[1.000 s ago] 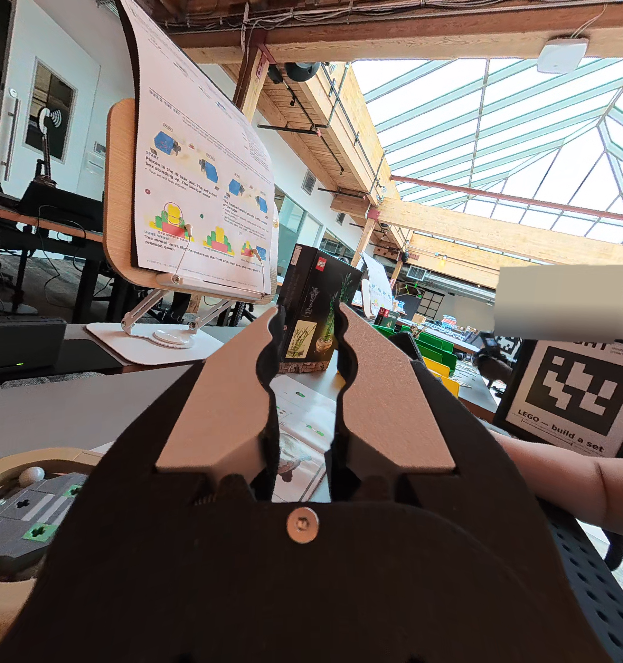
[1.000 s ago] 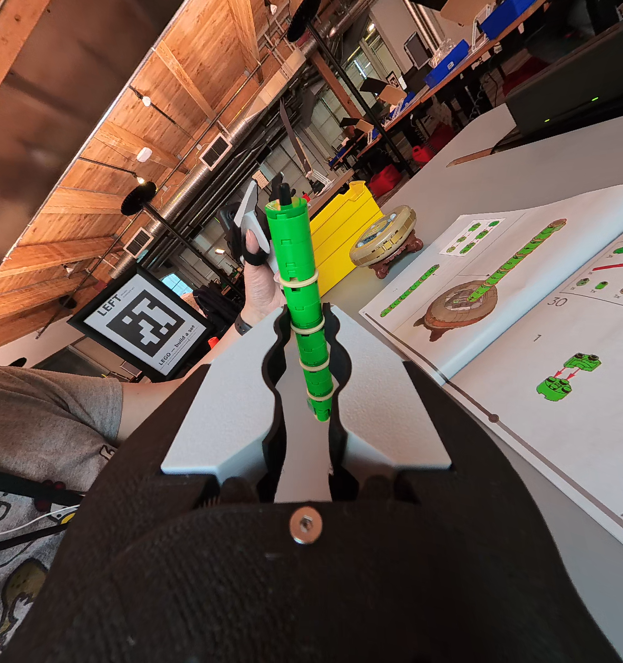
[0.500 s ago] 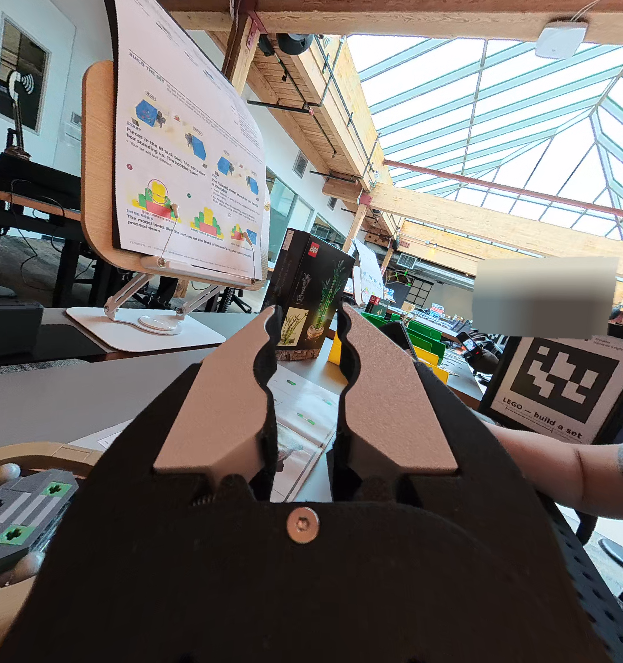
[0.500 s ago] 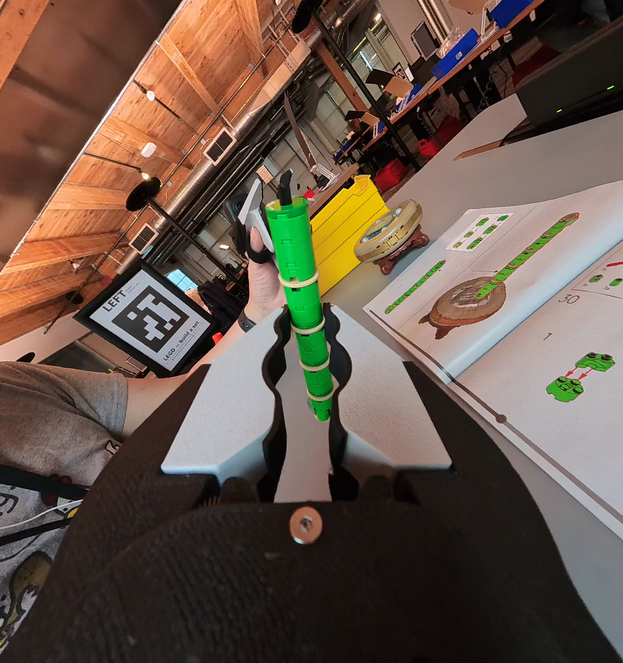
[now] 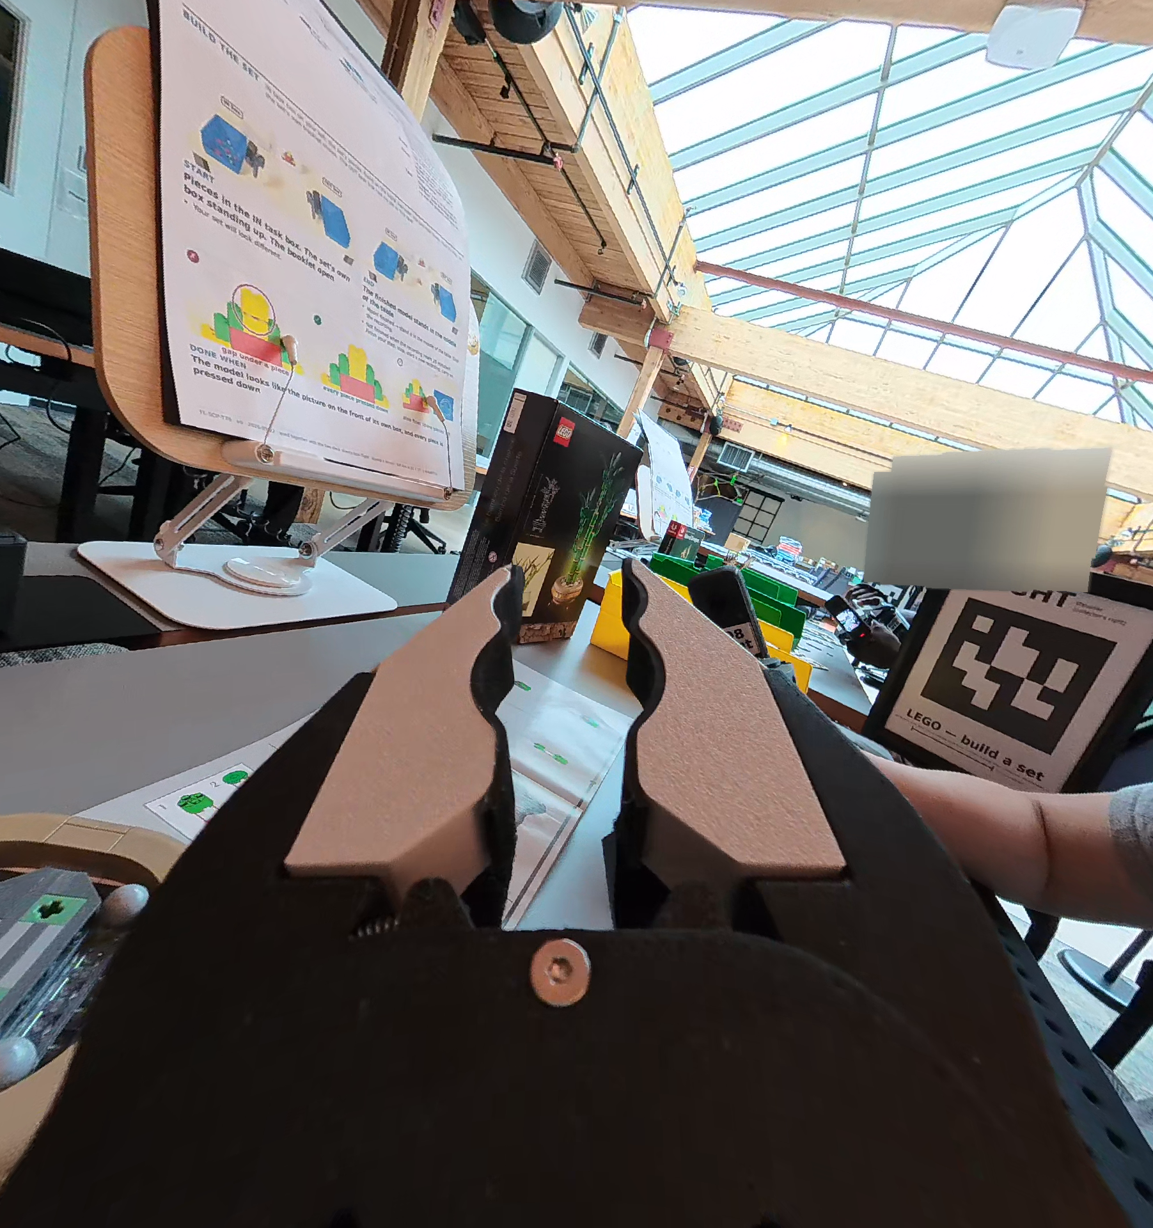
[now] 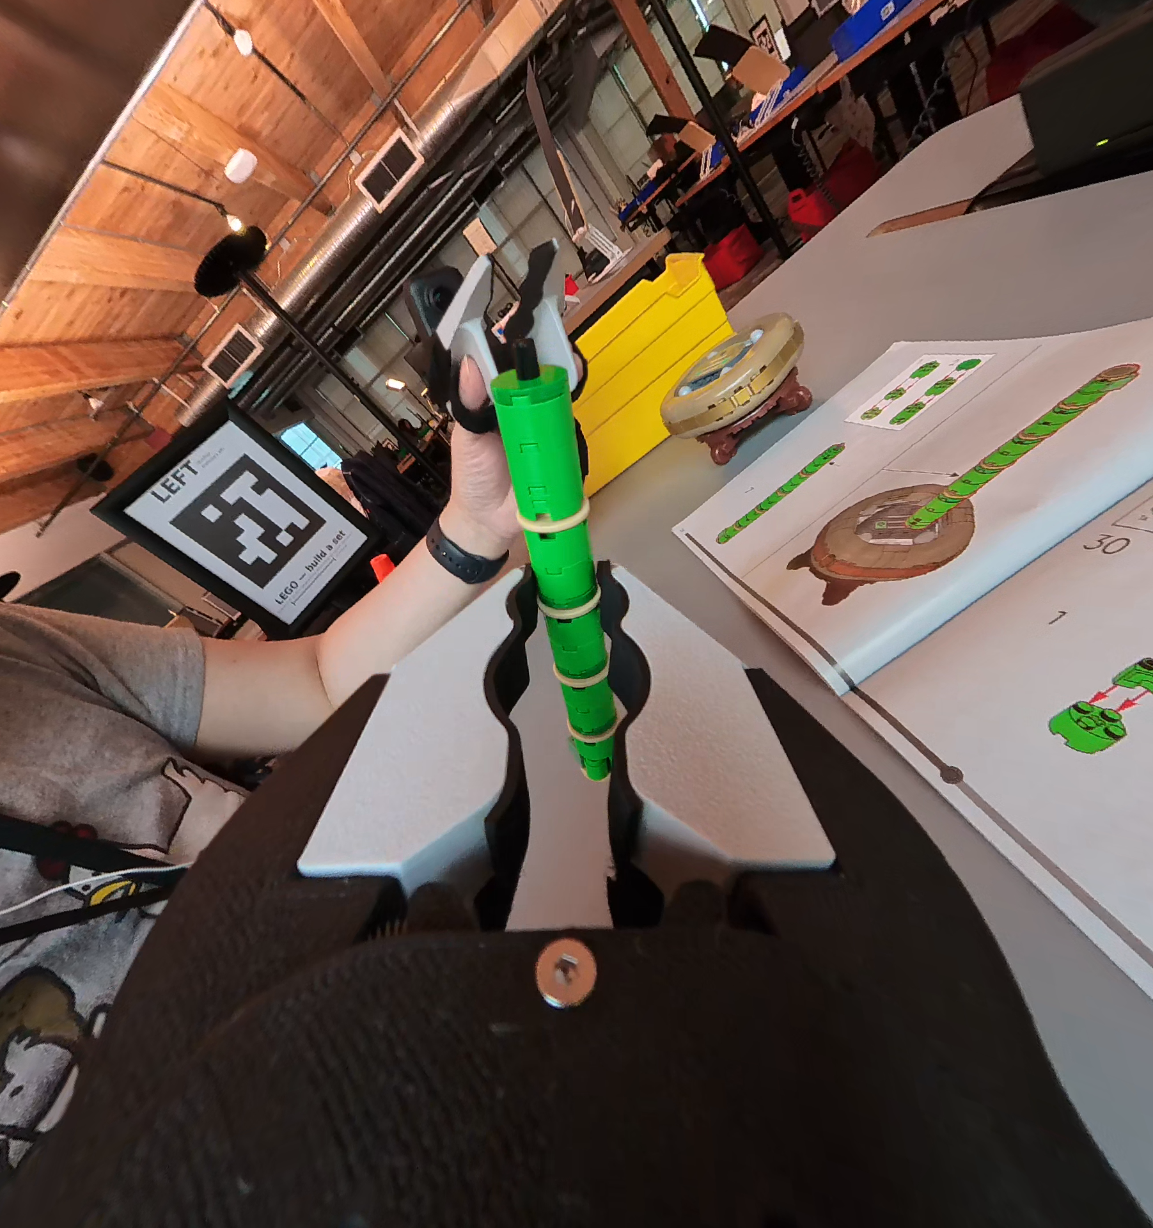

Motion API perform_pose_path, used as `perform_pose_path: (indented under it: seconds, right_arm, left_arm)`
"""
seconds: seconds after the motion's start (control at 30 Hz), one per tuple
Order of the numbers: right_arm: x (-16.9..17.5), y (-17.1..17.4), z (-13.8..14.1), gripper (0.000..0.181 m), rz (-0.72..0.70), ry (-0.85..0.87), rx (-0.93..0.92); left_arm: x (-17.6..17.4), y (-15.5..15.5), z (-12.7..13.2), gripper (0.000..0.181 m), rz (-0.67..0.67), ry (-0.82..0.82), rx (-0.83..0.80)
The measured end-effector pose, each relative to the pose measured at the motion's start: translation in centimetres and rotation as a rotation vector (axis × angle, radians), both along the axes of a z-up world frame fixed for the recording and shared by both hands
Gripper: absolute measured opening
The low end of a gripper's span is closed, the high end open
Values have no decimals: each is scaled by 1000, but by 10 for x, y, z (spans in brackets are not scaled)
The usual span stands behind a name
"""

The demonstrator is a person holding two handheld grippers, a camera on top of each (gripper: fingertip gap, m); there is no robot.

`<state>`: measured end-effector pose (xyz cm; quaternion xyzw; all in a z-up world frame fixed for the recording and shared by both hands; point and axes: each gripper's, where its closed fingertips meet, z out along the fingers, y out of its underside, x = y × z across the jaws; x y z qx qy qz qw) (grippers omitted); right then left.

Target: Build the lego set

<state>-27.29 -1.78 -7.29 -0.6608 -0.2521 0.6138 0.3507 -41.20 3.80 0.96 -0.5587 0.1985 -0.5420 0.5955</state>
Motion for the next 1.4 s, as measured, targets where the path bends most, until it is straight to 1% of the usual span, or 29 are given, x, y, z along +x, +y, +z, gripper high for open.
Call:
perform_pose_path:
  seconds: [0.67,0.83,0.93,1.03,1.17,1.3,1.33,1.4]
  right_arm:
    - [-1,0,-5,17,20,2,-42]
    - [0,2,-3,17,16,27,-70]
    - [2,4,-4,17,9,35,-90]
    - [3,5,-5,17,7,34,-92]
    - [1,3,-3,17,22,45,-90]
    - [0,4,-6,17,10,29,-79]
    - [-1,5,-5,17,5,28,-74]
    - [-4,7,-3,17,-5,29,-74]
  left_arm:
    - [9,-2,-7,26,-58,20,-36]
    - [16,-5,-13,27,-108,34,-62]
    - [25,-8,-19,27,-151,65,-78]
    - [37,-14,-29,27,-194,129,-82]
    - [58,-22,-50,27,-229,261,-78]
    - [91,-46,-60,27,-381,282,-117]
    - [99,-52,-64,28,-408,300,-125]
    - [113,-55,-76,43,-392,374,-123]
